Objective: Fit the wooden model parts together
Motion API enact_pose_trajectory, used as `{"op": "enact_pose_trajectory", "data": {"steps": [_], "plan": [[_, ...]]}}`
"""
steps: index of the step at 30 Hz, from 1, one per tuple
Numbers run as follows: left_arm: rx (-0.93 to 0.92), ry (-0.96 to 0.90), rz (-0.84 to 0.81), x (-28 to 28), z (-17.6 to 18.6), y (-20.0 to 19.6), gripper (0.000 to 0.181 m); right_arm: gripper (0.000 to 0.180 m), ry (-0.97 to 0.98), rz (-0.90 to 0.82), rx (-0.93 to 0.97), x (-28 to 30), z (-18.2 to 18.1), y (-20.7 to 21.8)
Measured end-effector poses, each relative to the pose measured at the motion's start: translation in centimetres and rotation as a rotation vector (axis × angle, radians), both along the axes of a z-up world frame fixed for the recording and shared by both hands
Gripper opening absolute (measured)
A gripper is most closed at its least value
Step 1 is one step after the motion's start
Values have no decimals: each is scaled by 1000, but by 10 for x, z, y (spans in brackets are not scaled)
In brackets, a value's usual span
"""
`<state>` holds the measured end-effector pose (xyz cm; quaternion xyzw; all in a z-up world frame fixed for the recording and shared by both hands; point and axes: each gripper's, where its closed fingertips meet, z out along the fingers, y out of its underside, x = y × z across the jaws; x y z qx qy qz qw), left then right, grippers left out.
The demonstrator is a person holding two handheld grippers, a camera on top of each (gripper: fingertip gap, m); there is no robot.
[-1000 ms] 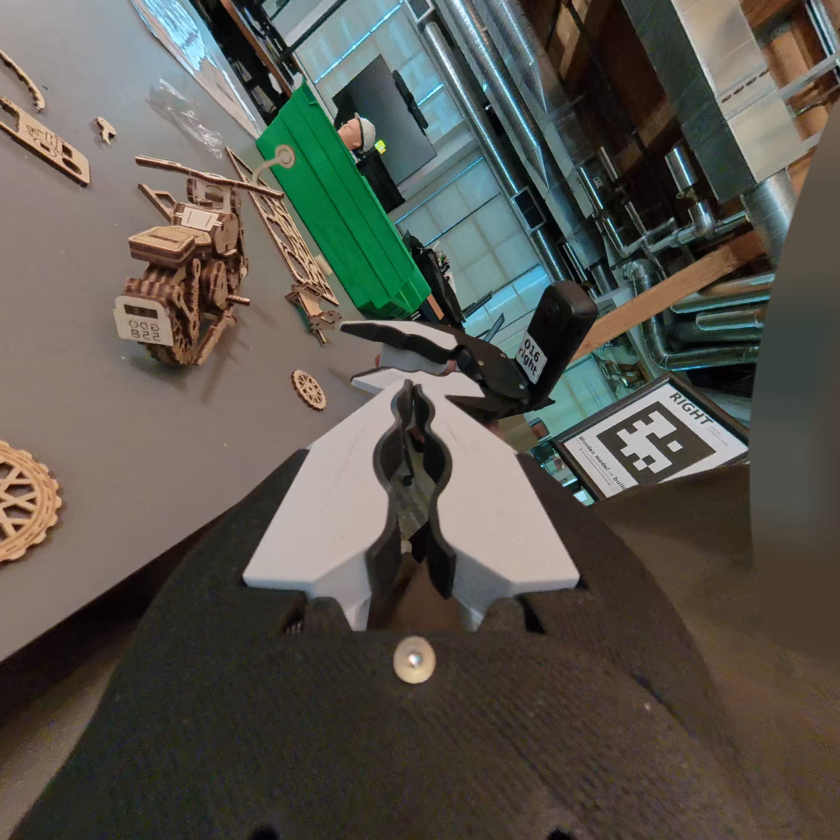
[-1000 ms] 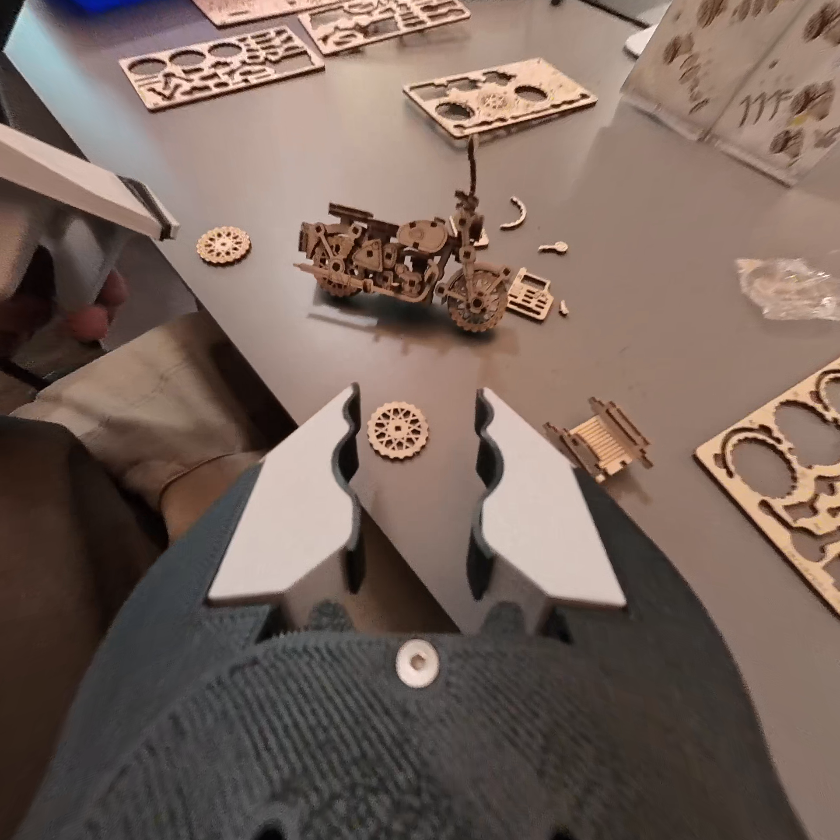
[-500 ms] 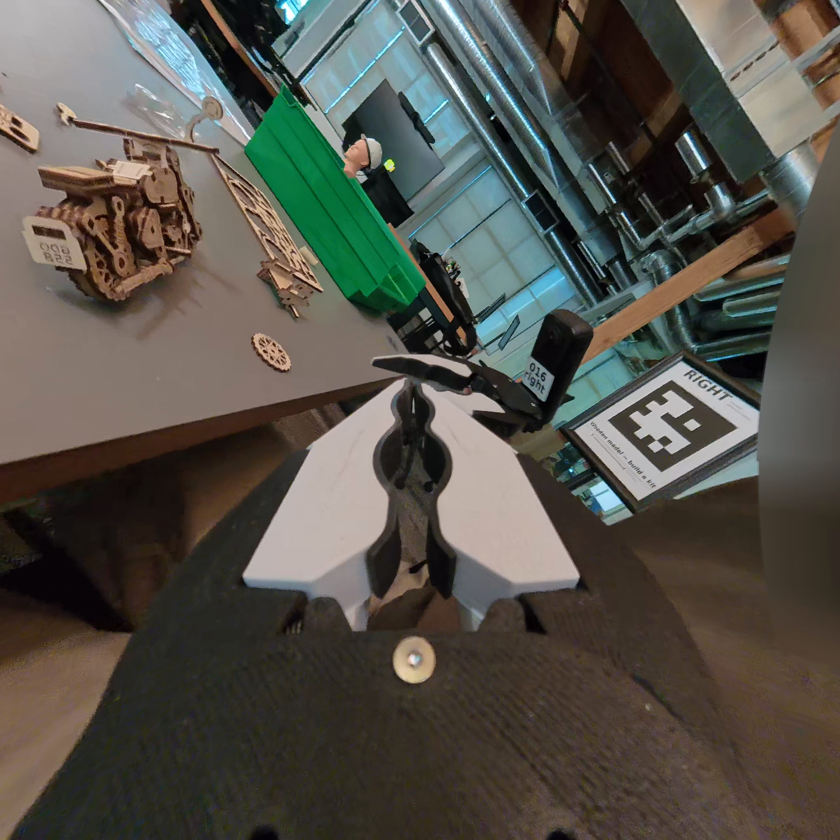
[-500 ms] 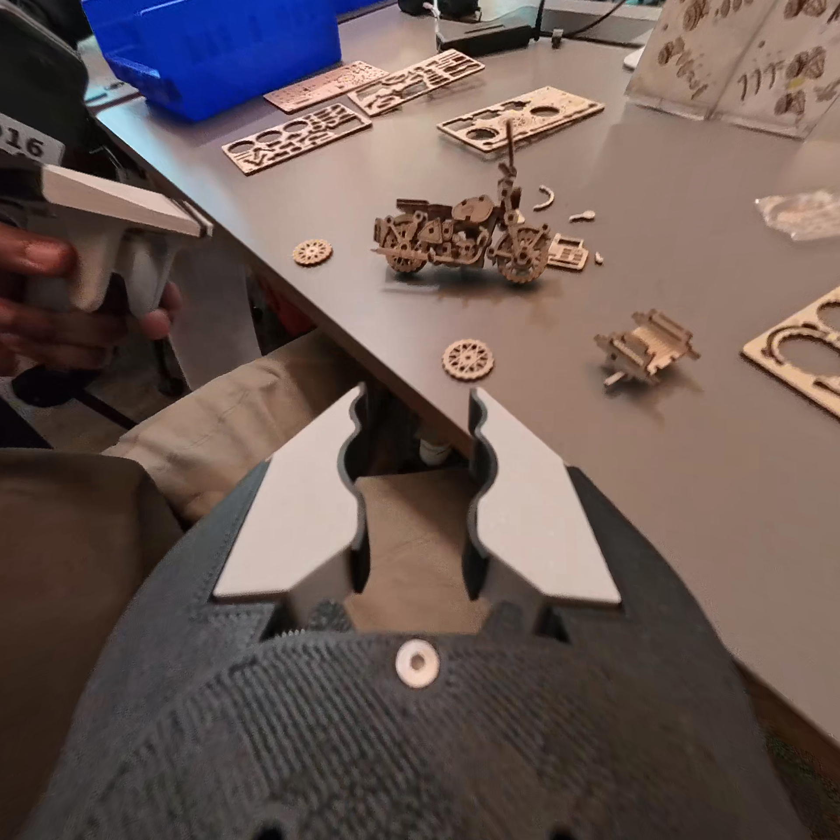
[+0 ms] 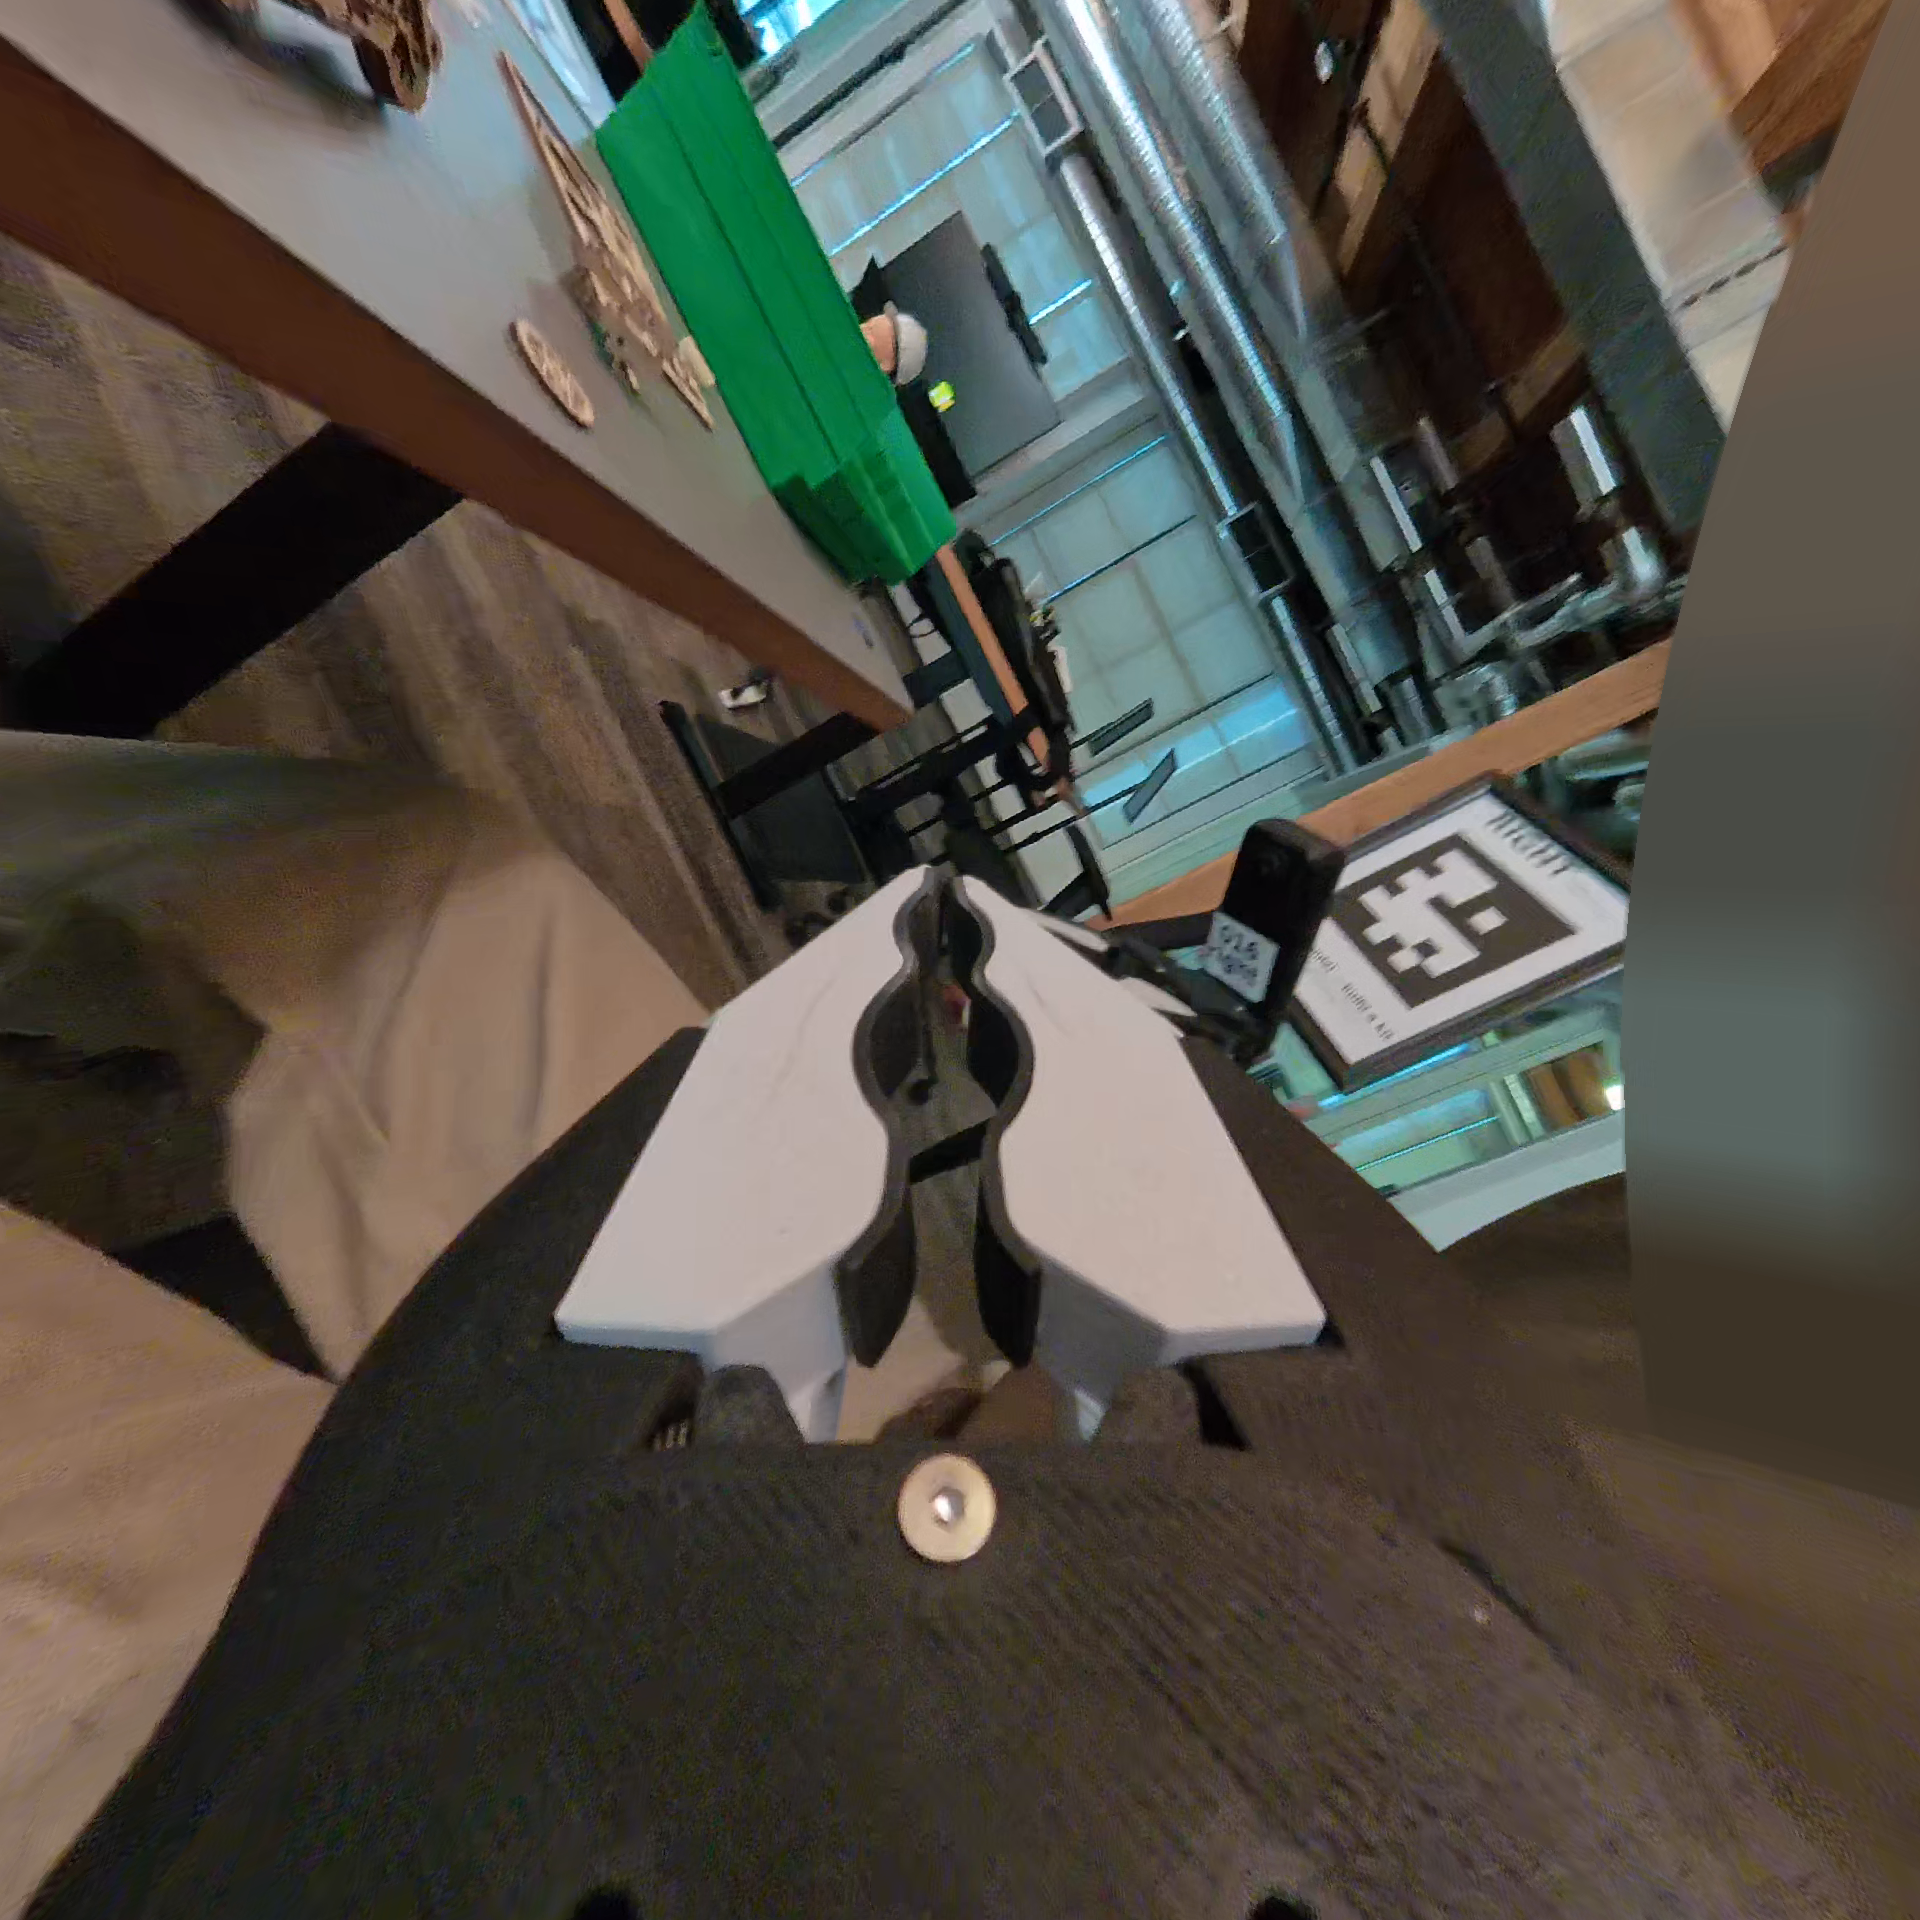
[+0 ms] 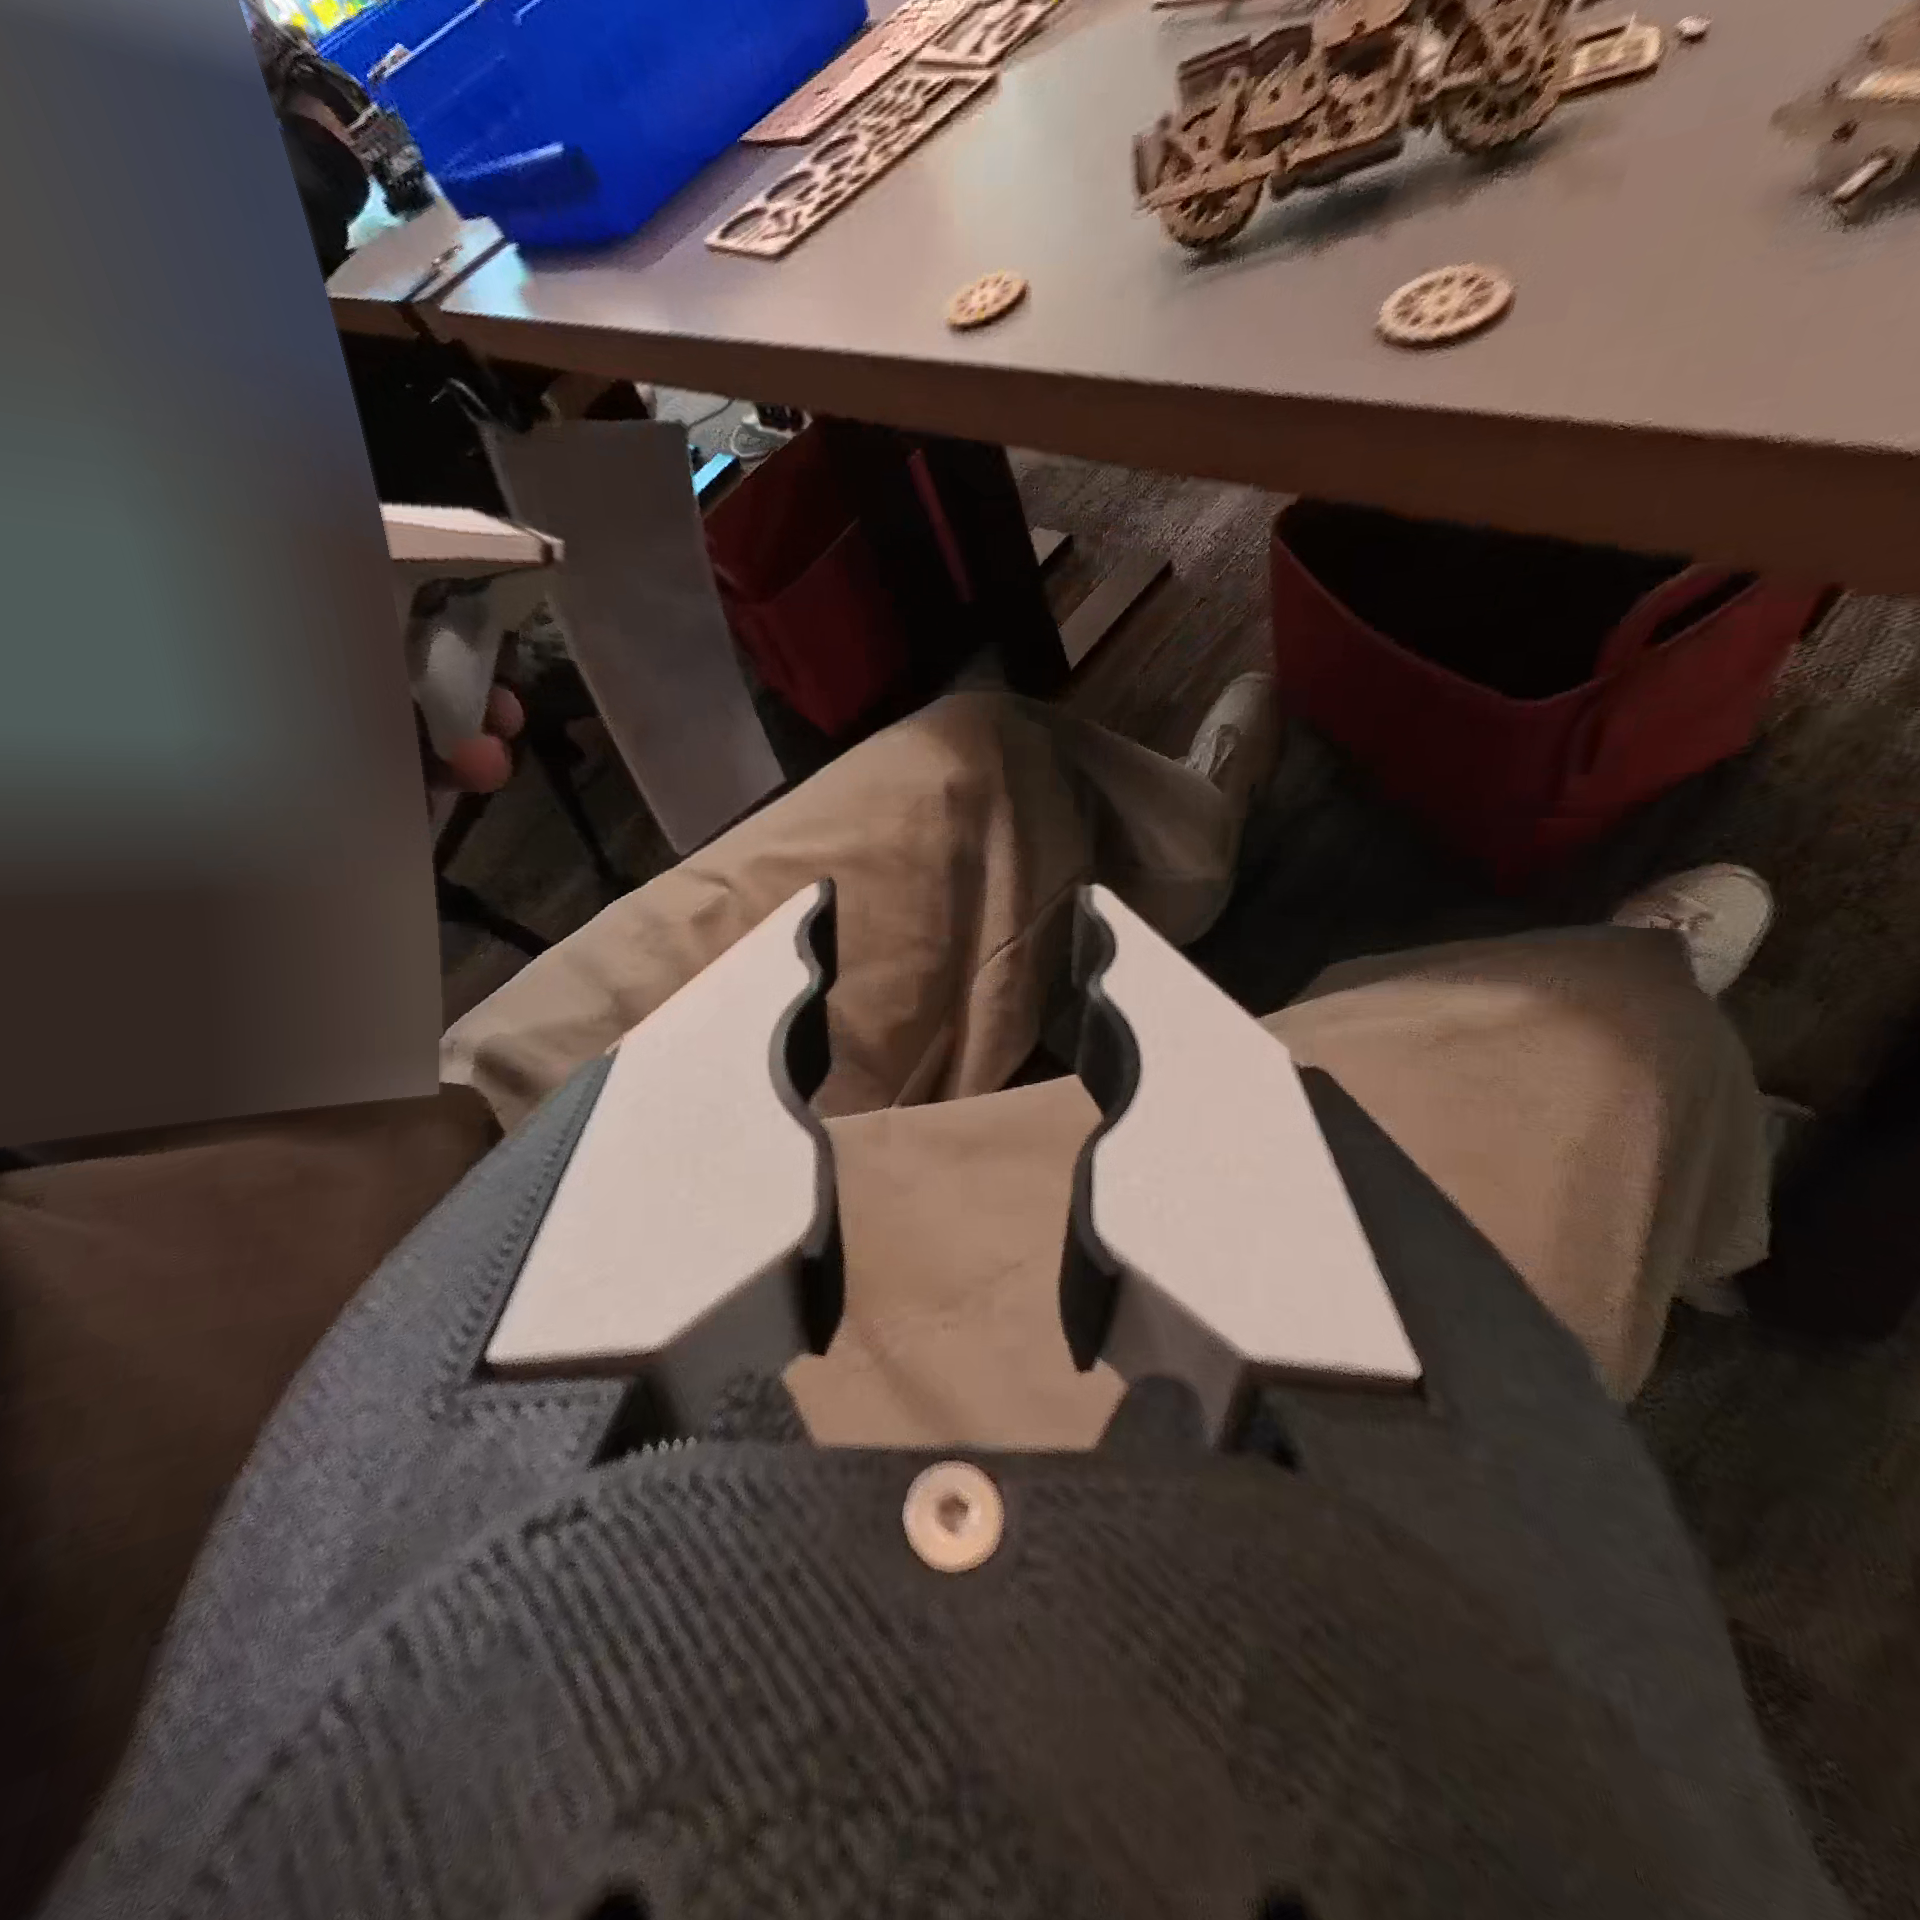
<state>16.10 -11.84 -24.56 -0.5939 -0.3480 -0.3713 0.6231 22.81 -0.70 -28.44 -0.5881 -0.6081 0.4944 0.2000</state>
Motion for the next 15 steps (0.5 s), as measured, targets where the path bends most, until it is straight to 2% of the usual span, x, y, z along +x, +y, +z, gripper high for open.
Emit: {"op": "enact_pose_trajectory", "data": {"steps": [5, 8, 12, 15], "plan": [[-120, 128, -9, 44, -20, -21, 0, 54, -9, -92, 18, 54, -1, -8], [-159, 158, -38, 59, -28, -25, 0, 59, 29, -185, -52, 83, 8, -5], [-129, 95, -66, 64, -23, -24, 0, 56, 150, -233, -93, 98, 34, -5], [-87, 39, -83, 60, -14, -21, 0, 51, 152, -244, -75, 97, 33, -2]]}}
